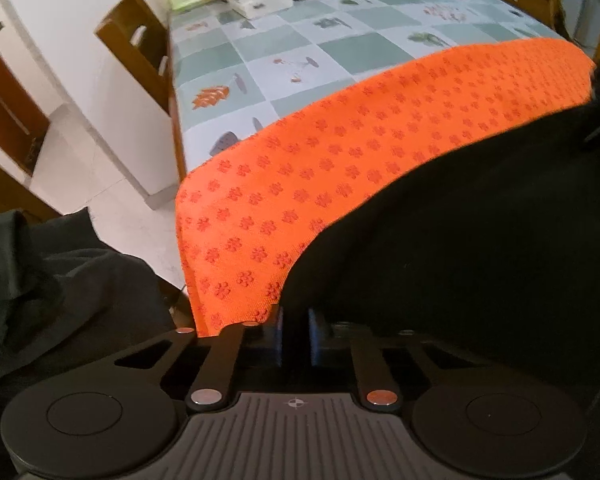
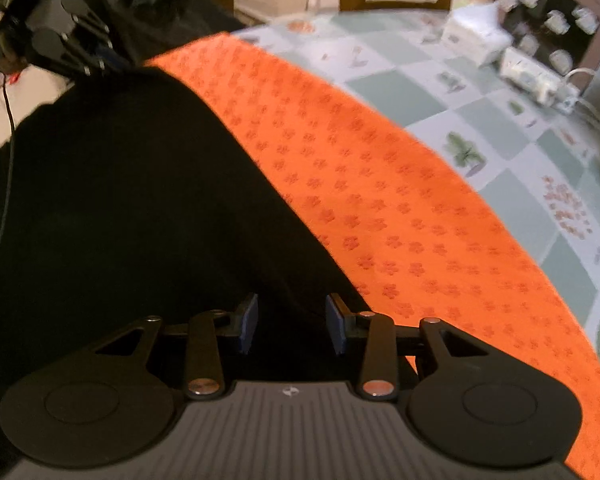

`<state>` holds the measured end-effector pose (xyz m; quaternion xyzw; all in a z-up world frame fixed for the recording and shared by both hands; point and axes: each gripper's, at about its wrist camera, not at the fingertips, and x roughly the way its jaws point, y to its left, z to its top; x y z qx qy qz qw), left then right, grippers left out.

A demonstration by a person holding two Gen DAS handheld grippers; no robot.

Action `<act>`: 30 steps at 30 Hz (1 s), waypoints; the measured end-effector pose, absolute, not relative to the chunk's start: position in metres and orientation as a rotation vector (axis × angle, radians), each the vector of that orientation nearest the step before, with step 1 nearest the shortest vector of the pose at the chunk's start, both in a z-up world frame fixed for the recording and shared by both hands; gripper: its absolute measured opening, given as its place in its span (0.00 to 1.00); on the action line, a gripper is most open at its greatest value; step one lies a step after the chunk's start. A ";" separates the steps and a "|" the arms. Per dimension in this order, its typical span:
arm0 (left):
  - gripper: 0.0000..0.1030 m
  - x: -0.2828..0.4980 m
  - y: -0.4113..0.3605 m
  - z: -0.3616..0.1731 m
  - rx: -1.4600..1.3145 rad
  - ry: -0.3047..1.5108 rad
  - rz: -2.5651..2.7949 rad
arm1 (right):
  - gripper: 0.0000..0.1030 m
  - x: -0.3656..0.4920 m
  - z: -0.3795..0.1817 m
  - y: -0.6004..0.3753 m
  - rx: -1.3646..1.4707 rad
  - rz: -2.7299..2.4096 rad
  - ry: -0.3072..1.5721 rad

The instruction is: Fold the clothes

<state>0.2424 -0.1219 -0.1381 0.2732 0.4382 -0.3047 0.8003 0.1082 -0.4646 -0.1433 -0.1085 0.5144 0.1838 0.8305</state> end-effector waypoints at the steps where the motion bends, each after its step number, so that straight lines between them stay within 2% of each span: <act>1: 0.04 0.242 -0.120 -0.134 0.570 0.932 -0.636 | 0.05 0.111 -0.147 -0.463 -0.237 0.388 1.104; 5: 0.04 0.239 -0.113 -0.120 0.507 0.902 -0.567 | 0.03 0.103 -0.141 -0.465 -0.218 0.357 1.068; 10: 0.04 0.237 -0.111 -0.111 0.486 0.889 -0.551 | 0.03 0.088 -0.098 -0.473 -0.182 0.272 0.934; 13: 0.05 0.252 -0.107 -0.100 0.381 0.915 -0.530 | 0.03 0.086 -0.077 -0.473 -0.218 0.233 0.871; 14: 0.06 0.260 -0.105 -0.097 0.341 0.929 -0.525 | 0.03 0.087 -0.072 -0.473 -0.229 0.225 0.860; 16: 0.16 0.279 -0.103 -0.095 0.274 0.985 -0.526 | 0.03 0.089 -0.066 -0.476 -0.236 0.209 0.847; 18: 0.16 0.284 -0.106 -0.096 0.296 0.979 -0.550 | 0.03 0.088 -0.065 -0.478 -0.243 0.203 0.849; 20: 0.21 0.280 -0.110 -0.094 0.370 0.936 -0.580 | 0.03 0.085 -0.065 -0.478 -0.244 0.197 0.852; 22: 0.37 0.272 -0.114 -0.092 0.432 0.906 -0.654 | 0.03 0.080 -0.065 -0.477 -0.242 0.190 0.851; 24: 0.46 0.262 -0.119 -0.093 0.492 0.884 -0.726 | 0.03 0.076 -0.064 -0.476 -0.236 0.186 0.851; 27: 0.49 0.247 -0.133 -0.101 0.587 0.877 -0.835 | 0.03 0.070 -0.065 -0.474 -0.224 0.180 0.856; 30: 0.45 0.235 -0.147 -0.115 0.696 0.860 -0.910 | 0.03 0.063 -0.065 -0.473 -0.212 0.174 0.860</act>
